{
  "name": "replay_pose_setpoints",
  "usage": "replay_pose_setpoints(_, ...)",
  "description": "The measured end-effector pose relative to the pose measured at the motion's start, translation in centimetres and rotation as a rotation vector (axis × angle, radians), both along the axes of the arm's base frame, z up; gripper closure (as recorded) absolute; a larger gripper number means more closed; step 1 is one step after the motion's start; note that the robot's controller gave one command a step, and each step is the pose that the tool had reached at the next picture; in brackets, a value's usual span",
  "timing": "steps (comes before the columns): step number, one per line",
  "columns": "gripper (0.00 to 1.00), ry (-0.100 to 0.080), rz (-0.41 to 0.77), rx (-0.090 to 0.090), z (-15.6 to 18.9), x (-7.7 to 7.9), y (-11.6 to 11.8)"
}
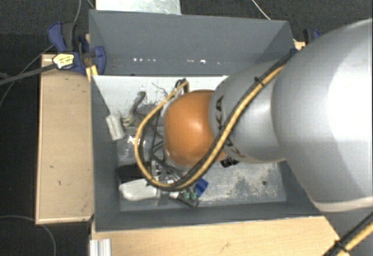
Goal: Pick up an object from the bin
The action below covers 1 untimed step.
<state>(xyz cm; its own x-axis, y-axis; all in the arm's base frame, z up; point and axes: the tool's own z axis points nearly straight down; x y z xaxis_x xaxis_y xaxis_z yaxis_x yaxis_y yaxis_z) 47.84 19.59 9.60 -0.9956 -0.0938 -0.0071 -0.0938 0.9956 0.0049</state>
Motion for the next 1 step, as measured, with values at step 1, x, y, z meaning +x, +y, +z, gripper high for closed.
replay_pose_setpoints(1, 1.0, 0.005, -0.002, -0.002, 2.03, -0.09, -0.03)
